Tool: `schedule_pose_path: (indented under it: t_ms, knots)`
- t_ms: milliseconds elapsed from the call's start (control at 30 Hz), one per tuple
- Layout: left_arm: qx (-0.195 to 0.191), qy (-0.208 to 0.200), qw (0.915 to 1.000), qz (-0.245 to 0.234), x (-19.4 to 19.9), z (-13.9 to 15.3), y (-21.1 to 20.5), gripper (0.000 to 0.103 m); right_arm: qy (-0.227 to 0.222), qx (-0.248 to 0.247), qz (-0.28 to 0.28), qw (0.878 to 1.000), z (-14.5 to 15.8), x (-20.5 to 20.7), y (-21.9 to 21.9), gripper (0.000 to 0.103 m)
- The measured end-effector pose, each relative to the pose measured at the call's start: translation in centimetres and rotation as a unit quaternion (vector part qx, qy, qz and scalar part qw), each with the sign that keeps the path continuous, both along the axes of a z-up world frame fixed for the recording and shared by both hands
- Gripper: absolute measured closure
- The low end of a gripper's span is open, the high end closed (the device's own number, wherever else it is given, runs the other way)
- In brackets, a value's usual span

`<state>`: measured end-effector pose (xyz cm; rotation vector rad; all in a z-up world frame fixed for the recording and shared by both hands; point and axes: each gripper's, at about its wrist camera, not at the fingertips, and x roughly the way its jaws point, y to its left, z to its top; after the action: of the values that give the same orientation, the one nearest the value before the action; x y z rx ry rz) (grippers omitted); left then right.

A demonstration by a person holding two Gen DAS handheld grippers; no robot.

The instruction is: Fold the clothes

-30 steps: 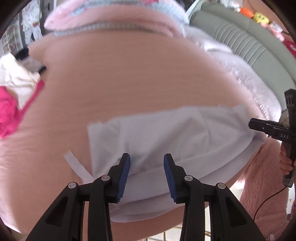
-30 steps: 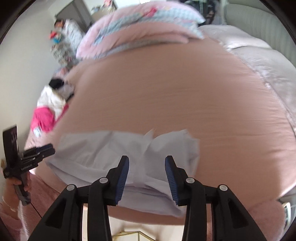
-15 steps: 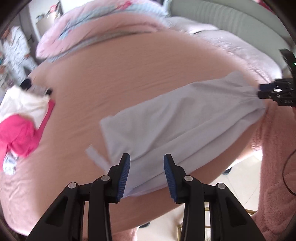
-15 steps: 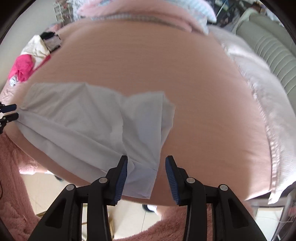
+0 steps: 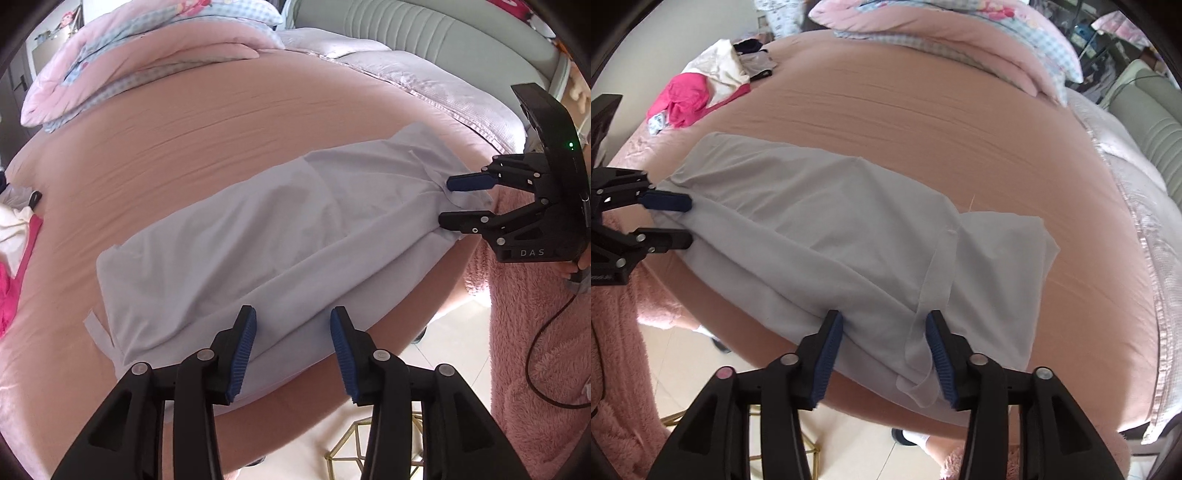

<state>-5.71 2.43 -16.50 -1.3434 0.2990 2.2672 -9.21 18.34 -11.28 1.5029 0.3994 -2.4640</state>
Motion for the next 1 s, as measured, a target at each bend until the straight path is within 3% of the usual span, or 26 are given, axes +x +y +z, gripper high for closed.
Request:
schedule_pose_path:
  t_ms: [133, 200, 233, 267, 300, 367, 433, 600, 733, 900, 1000]
  knots:
    - [-0.026, 0.007, 0.9995, -0.015, 0.4, -0.5, 0.9, 0.065, 0.016, 0.016, 0.015, 1.000, 0.9, 0.8, -0.9, 0.050]
    - [-0.015, -0.007, 0.9999, 0.001, -0.5, -0.8, 0.7, 0.067, 0.015, 0.013, 0.009, 1.000, 0.7, 0.5, -0.9, 0.051]
    - [-0.005, -0.009, 0.9999, 0.010, -0.9, -0.6, 0.5, 0.078, 0.010, 0.002, -0.001, 1.000, 0.6, 0.2, -0.8, 0.057]
    - [0.004, -0.008, 0.9997, 0.022, -1.2, -0.3, 0.4, 0.086, 0.004, -0.014, -0.010, 1.000, 0.6, -0.1, -0.7, 0.074]
    - [0.006, -0.001, 0.9996, 0.029, -1.3, 0.0, 0.3, 0.097, 0.002, -0.031, -0.021, 0.999, 0.7, -0.4, -0.8, 0.079]
    - [0.012, 0.012, 0.9991, 0.039, -1.3, 0.6, 0.3, 0.100, 0.009, -0.048, -0.034, 0.998, 1.1, -0.5, -0.9, 0.090]
    - [0.018, 0.022, 0.9985, 0.046, -1.2, 1.2, 0.2, 0.102, 0.020, -0.053, -0.035, 0.998, 1.5, -0.2, -1.2, 0.093]
    - [0.052, 0.018, 0.9979, 0.034, -0.2, 2.4, -0.3, 0.102, 0.018, -0.075, -0.027, 0.997, 2.6, 0.2, -0.4, 0.095]
    - [0.049, 0.006, 0.9985, 0.022, 1.1, 2.3, -0.8, 0.102, -0.005, -0.077, -0.030, 0.997, 1.9, 0.3, 1.4, 0.095]
    - [0.023, -0.032, 0.9991, 0.014, 2.1, -0.3, -0.7, 0.102, -0.051, -0.093, -0.051, 0.993, 0.1, 1.1, 2.5, 0.095]
    - [0.016, -0.035, 0.9990, 0.022, 2.6, -0.4, -0.6, 0.102, -0.021, -0.115, -0.056, 0.992, 1.7, 1.2, 2.2, 0.095]
